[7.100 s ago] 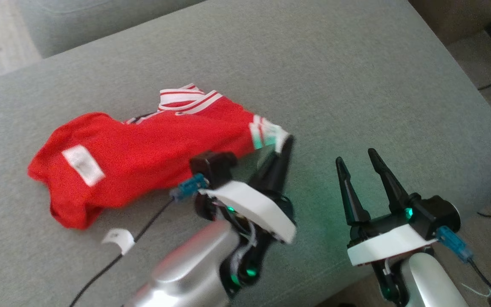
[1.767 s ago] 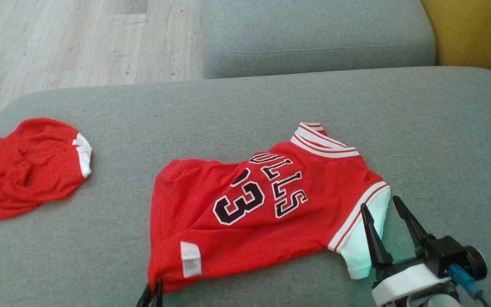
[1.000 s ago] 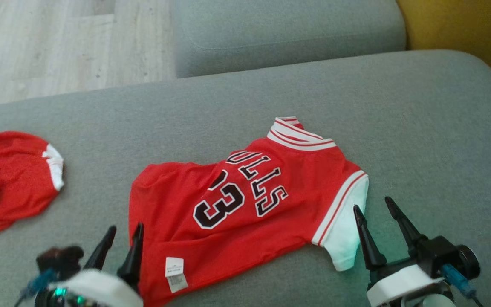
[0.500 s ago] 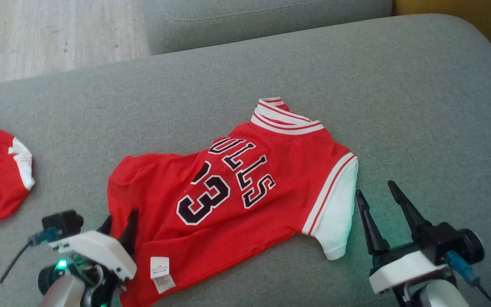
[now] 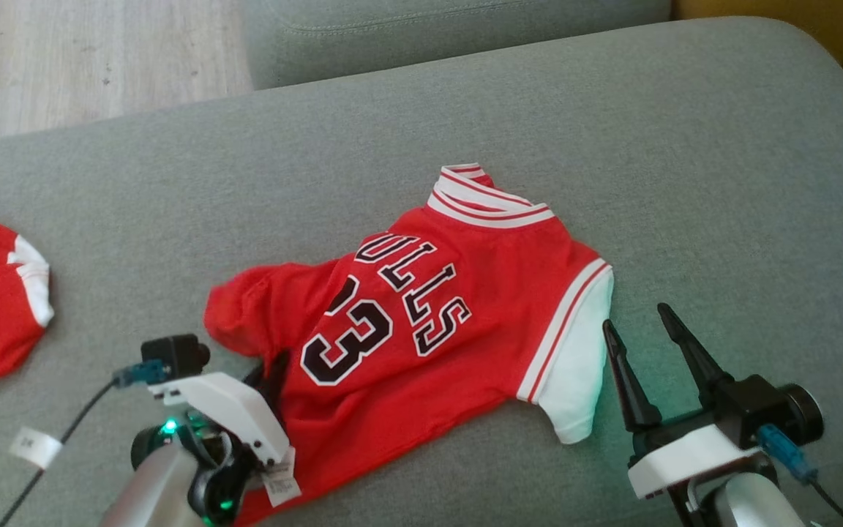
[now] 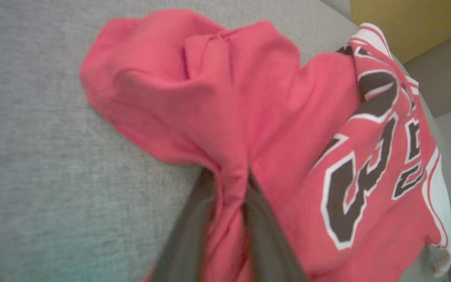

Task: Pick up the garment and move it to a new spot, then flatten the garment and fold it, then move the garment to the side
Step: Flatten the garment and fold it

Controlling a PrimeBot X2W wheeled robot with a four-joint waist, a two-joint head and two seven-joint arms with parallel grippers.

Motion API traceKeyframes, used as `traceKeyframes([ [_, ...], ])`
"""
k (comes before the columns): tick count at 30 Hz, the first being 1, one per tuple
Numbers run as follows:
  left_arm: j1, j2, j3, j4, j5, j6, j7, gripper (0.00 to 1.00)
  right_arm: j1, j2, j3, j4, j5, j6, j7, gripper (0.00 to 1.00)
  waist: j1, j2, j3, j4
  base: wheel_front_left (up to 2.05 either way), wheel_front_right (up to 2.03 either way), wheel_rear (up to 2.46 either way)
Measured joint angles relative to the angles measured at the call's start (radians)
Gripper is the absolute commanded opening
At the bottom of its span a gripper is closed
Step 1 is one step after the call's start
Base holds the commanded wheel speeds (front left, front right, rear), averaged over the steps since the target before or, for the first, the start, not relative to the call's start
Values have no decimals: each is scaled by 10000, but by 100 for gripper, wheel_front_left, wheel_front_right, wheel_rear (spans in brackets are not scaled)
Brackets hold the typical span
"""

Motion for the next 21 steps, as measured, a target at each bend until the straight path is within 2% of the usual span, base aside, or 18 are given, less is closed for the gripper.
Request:
traceKeyframes([
  [4, -6, -27, -36, 182, 291, 0, -1231, 0, -1, 8, 8, 46, 0, 0, 0, 100, 0, 0, -58, -65, 0, 0, 0],
  [10, -290, 90, 109, -203, 660, 69, -2284, 0, 12, 42, -13, 104, 15, 0, 0, 100, 0, 0, -278, -91, 0, 0, 0],
  [16, 3, 268, 109, -1866, 878, 483, -2640, 0, 229, 153, -213, 136, 54, 0, 0, 100, -1, 0, -750, -32, 0, 0, 0],
  [21, 1546, 491, 94, -4134, 1011, 1233, -2658, 0, 650, 221, -309, 159, 86, 0, 0, 100, -2, 0, -1135, 111, 0, 0, 0],
])
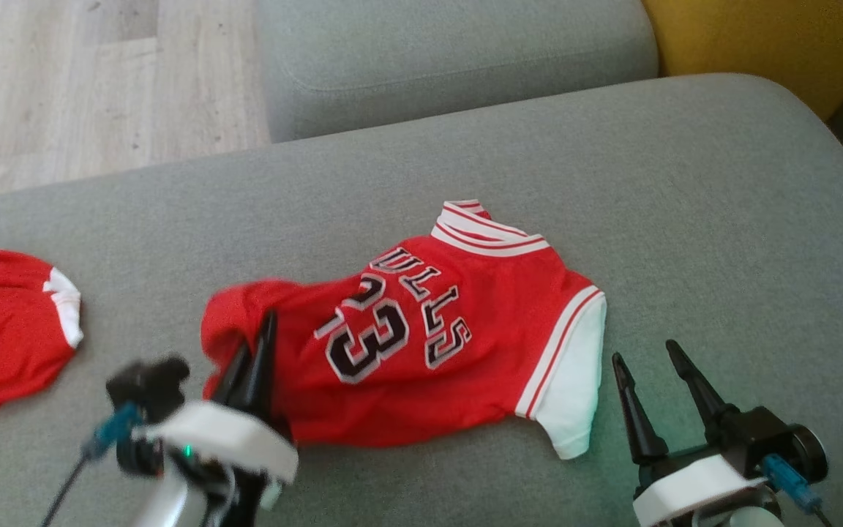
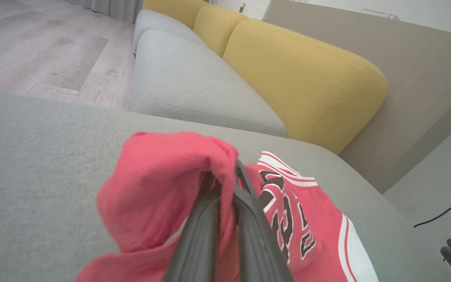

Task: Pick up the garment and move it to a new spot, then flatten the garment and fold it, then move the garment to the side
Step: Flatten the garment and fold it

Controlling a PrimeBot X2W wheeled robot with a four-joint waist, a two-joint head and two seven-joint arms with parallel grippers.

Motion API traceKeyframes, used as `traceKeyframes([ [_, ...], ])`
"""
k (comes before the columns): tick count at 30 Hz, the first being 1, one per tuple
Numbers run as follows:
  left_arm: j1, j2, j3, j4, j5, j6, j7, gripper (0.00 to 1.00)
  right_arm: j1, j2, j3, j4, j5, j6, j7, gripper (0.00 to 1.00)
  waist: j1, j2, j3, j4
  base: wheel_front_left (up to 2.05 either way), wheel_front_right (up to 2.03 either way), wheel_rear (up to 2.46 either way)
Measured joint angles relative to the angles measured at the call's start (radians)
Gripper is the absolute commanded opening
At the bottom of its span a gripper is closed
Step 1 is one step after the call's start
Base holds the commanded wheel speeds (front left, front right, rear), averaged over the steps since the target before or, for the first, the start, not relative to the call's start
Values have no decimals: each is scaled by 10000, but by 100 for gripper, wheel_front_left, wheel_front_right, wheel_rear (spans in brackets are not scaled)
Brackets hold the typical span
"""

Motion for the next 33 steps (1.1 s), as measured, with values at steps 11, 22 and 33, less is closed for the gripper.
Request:
traceKeyframes([
  [11, 2044, 476, -353, -2740, 508, 1162, 575, 0, 54, 50, 10, -58, 0, 0, 0, 100, 0, 0, -59, 208, 0, 0, 0],
  [22, -354, 612, 380, -575, 660, 1179, 318, 0, -54, -2, 359, -48, 2, 0, 0, 100, 2, 0, 540, -141, 0, 0, 0],
  [33, -3829, 566, 621, 3609, 656, 198, 148, 0, -1092, -69, 439, -295, -4, 0, 0, 100, 4, 0, 2141, -753, 0, 0, 0],
])
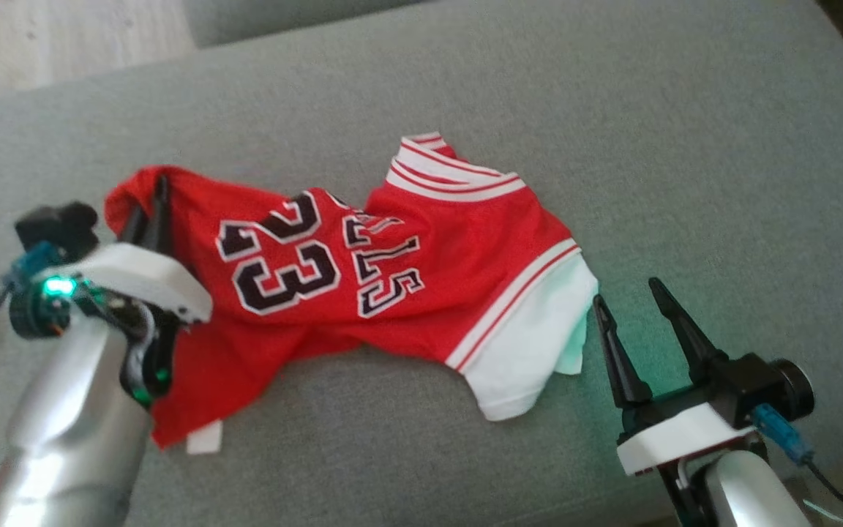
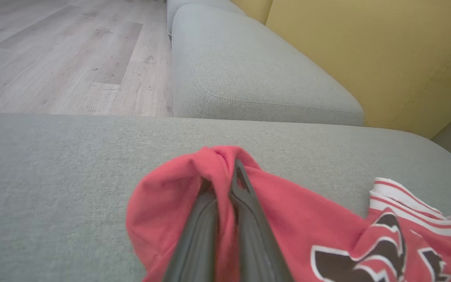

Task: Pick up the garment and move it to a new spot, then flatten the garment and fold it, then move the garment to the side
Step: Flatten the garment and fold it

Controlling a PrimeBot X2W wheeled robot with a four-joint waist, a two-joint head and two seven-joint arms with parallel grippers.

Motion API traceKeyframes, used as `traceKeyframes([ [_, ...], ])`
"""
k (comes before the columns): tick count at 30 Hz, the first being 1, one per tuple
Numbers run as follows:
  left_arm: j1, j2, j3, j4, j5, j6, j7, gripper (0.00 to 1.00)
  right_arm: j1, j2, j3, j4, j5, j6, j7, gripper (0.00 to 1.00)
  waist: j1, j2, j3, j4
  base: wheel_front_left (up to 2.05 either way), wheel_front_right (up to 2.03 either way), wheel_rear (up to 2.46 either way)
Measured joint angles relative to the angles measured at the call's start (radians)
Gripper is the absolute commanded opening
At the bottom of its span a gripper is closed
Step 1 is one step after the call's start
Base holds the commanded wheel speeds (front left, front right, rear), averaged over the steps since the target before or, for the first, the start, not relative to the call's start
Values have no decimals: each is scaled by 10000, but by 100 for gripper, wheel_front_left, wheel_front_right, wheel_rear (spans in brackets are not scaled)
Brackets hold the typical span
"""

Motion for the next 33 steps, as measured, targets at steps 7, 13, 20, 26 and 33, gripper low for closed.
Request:
traceKeyframes([
  [7, -1239, -2, -4, 1755, 328, -291, -959, 37, -177, 2, 8, -21, -2, 0, 0, 100, 1, 0, 590, -310, 0, 0, 0],
  [13, -1305, -305, -52, 2646, 357, -466, -1664, 100, -136, 21, -46, 63, -15, 0, 0, 100, -3, 0, 235, -254, 0, 0, 0],
  [20, -267, -654, -221, 2569, 362, -493, -2056, 100, 252, 54, -86, 130, -13, -2, 0, 100, -5, 0, -483, 205, 0, 0, 0],
  [26, 1136, -725, -380, 1843, 265, -431, -2025, 100, 546, 63, -88, 211, -13, 0, 0, 100, -5, 0, -995, 755, 0, 0, 0],
  [33, 2472, -807, -591, 777, 90, -132, -1843, 100, 664, 63, -117, 209, -12, 0, 0, 100, -6, 0, -1289, 1238, 0, 0, 0],
])
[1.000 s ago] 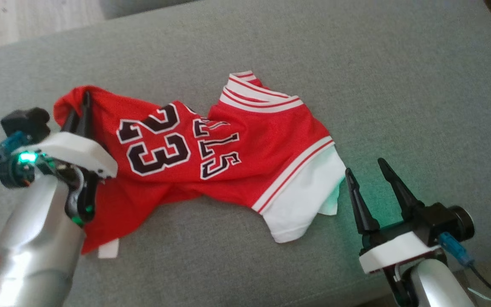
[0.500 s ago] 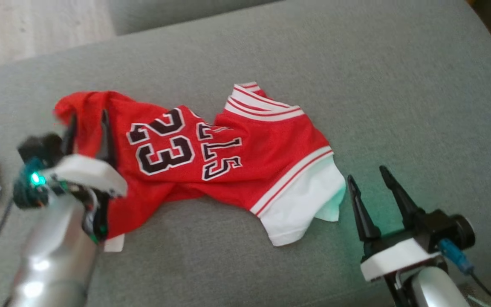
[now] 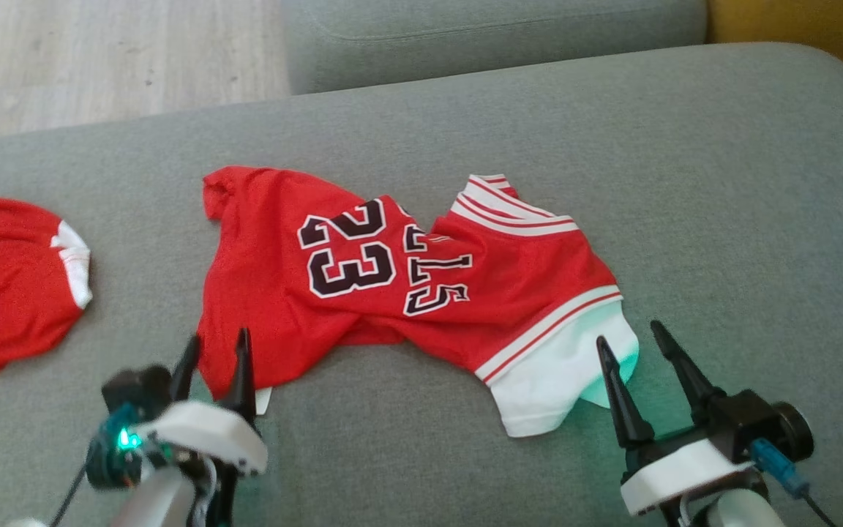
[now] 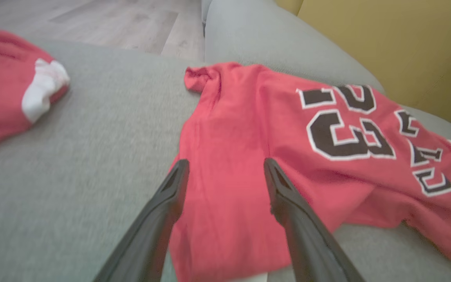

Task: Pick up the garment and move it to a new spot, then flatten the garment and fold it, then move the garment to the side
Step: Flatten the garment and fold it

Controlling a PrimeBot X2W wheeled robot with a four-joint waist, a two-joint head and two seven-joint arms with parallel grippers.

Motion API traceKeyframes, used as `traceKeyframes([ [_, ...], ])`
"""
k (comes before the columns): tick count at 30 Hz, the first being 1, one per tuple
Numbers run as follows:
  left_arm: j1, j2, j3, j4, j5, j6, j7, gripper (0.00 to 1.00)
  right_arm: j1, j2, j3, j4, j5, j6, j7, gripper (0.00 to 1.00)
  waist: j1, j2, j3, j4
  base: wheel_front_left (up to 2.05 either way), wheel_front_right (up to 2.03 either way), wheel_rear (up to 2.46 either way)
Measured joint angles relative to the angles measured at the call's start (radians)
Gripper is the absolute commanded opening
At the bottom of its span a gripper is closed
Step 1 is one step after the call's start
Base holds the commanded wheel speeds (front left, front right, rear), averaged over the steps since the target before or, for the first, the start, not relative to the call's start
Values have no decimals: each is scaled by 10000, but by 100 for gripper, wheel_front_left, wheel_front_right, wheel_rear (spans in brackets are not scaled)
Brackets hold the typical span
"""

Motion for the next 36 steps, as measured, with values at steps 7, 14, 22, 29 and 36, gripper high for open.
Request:
traceKeyframes([
  [7, 1045, 21, -38, -765, -192, 410, 332, 100, 118, 0, 25, 17, -2, 0, 0, 100, 3, 0, 11, 234, 0, 0, 0],
  [14, 1156, 117, -29, -1051, -293, 491, 416, 100, 95, -8, 52, 19, 0, 0, 0, 100, 2, 0, 93, 242, 0, 0, 0],
  [22, 1115, 184, -33, -886, -408, 464, 604, 87, 76, -12, 100, 19, 0, -2, 0, 100, 3, 0, 172, 66, 0, 0, 0],
  [29, 1060, 188, -38, -564, -460, 368, 608, 38, 68, -12, 98, 23, 0, -2, 0, 100, 3, 0, 232, -102, 0, 0, 0],
  [36, 882, 186, -71, -483, -506, 282, 585, 3, 68, -12, 52, 25, 0, 0, 0, 100, 3, 0, 197, -108, 0, 0, 0],
])
